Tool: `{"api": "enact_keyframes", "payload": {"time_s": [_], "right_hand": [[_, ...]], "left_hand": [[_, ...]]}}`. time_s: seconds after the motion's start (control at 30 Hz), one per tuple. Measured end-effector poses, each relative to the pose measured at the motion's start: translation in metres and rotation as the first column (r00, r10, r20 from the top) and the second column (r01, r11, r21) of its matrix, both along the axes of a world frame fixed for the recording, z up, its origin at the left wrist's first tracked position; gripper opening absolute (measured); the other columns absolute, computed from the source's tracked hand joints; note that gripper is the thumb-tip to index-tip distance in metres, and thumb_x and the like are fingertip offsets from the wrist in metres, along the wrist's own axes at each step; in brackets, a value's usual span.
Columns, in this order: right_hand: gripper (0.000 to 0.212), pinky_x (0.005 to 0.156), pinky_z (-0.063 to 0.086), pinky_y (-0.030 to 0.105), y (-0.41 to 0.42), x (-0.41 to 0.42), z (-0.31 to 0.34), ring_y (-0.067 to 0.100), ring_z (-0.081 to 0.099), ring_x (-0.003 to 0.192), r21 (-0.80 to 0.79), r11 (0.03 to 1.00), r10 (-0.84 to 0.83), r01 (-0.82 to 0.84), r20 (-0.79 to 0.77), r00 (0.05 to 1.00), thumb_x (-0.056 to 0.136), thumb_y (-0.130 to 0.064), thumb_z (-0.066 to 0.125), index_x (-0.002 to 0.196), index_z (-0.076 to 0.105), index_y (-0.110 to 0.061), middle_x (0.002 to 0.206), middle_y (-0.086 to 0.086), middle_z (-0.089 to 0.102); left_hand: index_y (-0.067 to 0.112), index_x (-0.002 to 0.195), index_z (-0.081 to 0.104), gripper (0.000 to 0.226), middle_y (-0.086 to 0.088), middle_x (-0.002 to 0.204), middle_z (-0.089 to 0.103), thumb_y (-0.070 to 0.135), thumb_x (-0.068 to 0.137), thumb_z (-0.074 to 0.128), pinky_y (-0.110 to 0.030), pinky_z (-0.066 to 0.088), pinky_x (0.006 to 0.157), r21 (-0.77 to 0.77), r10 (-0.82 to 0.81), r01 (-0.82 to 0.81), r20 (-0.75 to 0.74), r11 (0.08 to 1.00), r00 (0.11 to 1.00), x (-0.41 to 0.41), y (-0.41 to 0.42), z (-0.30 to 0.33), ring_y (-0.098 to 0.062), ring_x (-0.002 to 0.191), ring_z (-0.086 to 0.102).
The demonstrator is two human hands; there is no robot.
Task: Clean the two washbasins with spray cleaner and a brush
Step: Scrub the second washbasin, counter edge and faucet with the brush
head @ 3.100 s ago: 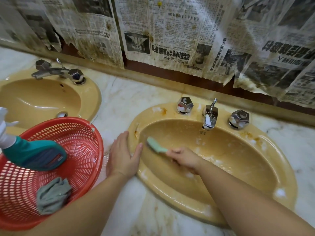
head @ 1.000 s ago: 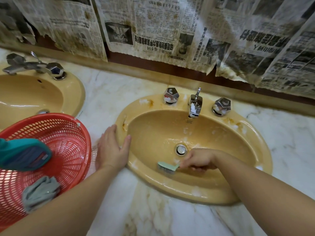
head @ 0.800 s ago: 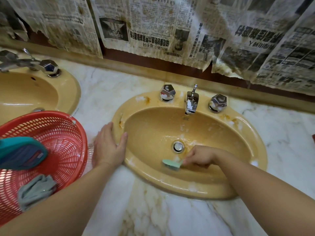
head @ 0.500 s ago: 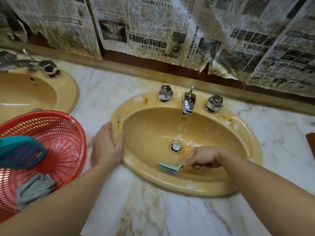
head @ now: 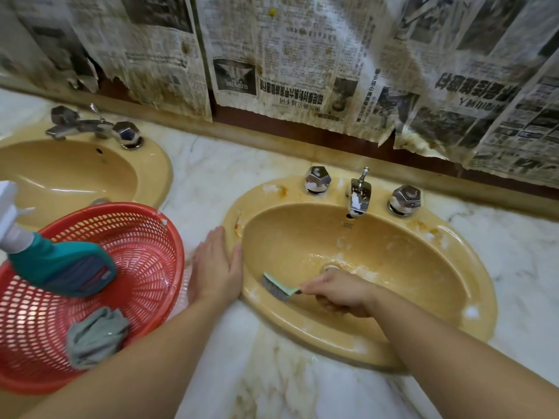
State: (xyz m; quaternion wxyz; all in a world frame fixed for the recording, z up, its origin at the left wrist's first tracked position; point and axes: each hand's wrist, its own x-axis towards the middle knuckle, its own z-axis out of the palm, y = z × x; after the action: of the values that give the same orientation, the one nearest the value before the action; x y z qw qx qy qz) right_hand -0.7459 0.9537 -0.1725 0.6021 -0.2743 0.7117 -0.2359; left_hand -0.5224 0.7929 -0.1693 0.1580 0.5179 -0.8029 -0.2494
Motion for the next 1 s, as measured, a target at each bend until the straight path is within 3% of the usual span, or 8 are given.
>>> {"api": "enact_keyframes", "payload": {"time_s": [0.07, 0.17, 0.3, 0.4, 0.53, 0.63, 0.8, 1.0], "right_hand": [[0.019, 0.043, 0.029, 0.022, -0.014, 0.012, 0.002, 0.014, 0.035, 0.049, -0.069, 0.997, -0.029, 0.032, 0.05, 0.998, 0.096, -0.039, 0.069, 0.102, 0.08, -0.025, 0.063, 0.0, 0.046], [0.021, 0.045, 0.032, 0.023, -0.032, 0.022, -0.005, 0.014, 0.04, 0.051, -0.098, 0.995, -0.049, 0.027, -0.233, 0.971, 0.094, -0.042, 0.07, 0.103, 0.082, -0.026, 0.067, 0.001, 0.052], [0.026, 0.046, 0.031, 0.023, -0.049, 0.028, -0.005, 0.012, 0.039, 0.05, -0.1, 0.986, -0.119, 0.132, 0.123, 0.985, 0.096, -0.035, 0.07, 0.11, 0.078, -0.016, 0.063, 0.0, 0.049], [0.031, 0.048, 0.034, 0.025, -0.061, 0.026, -0.004, 0.013, 0.041, 0.05, -0.229, 0.969, -0.114, 0.089, -0.097, 0.989, 0.097, -0.035, 0.067, 0.103, 0.077, -0.007, 0.066, 0.003, 0.05], [0.023, 0.051, 0.032, 0.03, -0.069, 0.017, 0.02, 0.01, 0.041, 0.051, -0.35, 0.936, -0.169, 0.041, -0.342, 0.924, 0.095, -0.041, 0.066, 0.076, 0.076, -0.033, 0.054, -0.013, 0.048], [0.023, 0.053, 0.041, 0.032, -0.08, 0.011, 0.041, 0.013, 0.059, 0.062, -0.43, 0.9, -0.34, 0.07, -0.592, 0.731, 0.098, -0.044, 0.052, 0.099, 0.073, -0.035, 0.068, -0.01, 0.065], [0.031, 0.059, 0.047, 0.035, -0.115, 0.007, 0.071, 0.026, 0.06, 0.076, -0.249, 0.967, -0.24, 0.055, -0.819, 0.521, 0.105, -0.024, 0.039, 0.12, 0.064, -0.012, 0.084, 0.003, 0.056], [0.019, 0.074, 0.049, 0.039, -0.141, 0.026, 0.093, 0.035, 0.063, 0.098, -0.109, 0.993, -0.053, -0.048, -0.767, 0.64, 0.098, -0.014, 0.045, 0.109, 0.06, -0.009, 0.11, 0.016, 0.065]], "left_hand": [[0.012, 0.157, 0.031, 0.064, -0.01, 0.16, 0.037, 0.046, 0.103, 0.035, -0.043, 0.021, 0.124, 0.004, -0.003, 0.003, -0.009, 1.0, 1.0, 0.001, 0.0, 0.0, -0.029, 0.148, 0.031], [0.013, 0.158, 0.03, 0.066, -0.01, 0.16, 0.037, 0.049, 0.102, 0.034, -0.042, 0.02, 0.124, 0.01, 0.002, -0.002, -0.016, 1.0, 1.0, 0.001, 0.0, 0.001, -0.028, 0.148, 0.03], [0.016, 0.159, 0.029, 0.071, -0.006, 0.162, 0.034, 0.055, 0.099, 0.029, -0.041, 0.019, 0.125, 0.01, 0.012, -0.012, -0.031, 1.0, 0.999, 0.0, 0.001, 0.001, -0.026, 0.15, 0.027], [0.017, 0.159, 0.029, 0.073, -0.005, 0.163, 0.034, 0.058, 0.098, 0.028, -0.04, 0.018, 0.125, 0.013, 0.013, -0.013, -0.043, 1.0, 0.999, 0.001, -0.002, -0.003, -0.024, 0.151, 0.026], [0.017, 0.157, 0.031, 0.084, -0.006, 0.162, 0.035, 0.066, 0.09, 0.021, -0.04, 0.019, 0.125, 0.004, 0.017, -0.017, -0.04, 1.0, 0.999, 0.001, -0.005, -0.008, -0.025, 0.15, 0.028], [0.015, 0.157, 0.033, 0.084, -0.008, 0.161, 0.037, 0.065, 0.09, 0.022, -0.039, 0.018, 0.124, -0.008, 0.019, -0.019, -0.031, 1.0, 0.999, 0.0, -0.004, -0.008, -0.027, 0.149, 0.029], [0.015, 0.157, 0.032, 0.083, -0.006, 0.16, 0.038, 0.066, 0.091, 0.023, -0.042, 0.021, 0.124, -0.012, 0.01, -0.011, -0.032, 1.0, 0.999, 0.001, -0.006, -0.01, -0.025, 0.149, 0.031], [0.016, 0.157, 0.031, 0.081, -0.003, 0.161, 0.035, 0.064, 0.092, 0.024, -0.04, 0.02, 0.125, -0.013, 0.003, -0.004, -0.033, 1.0, 0.999, 0.002, -0.006, -0.011, -0.021, 0.15, 0.029]]}}
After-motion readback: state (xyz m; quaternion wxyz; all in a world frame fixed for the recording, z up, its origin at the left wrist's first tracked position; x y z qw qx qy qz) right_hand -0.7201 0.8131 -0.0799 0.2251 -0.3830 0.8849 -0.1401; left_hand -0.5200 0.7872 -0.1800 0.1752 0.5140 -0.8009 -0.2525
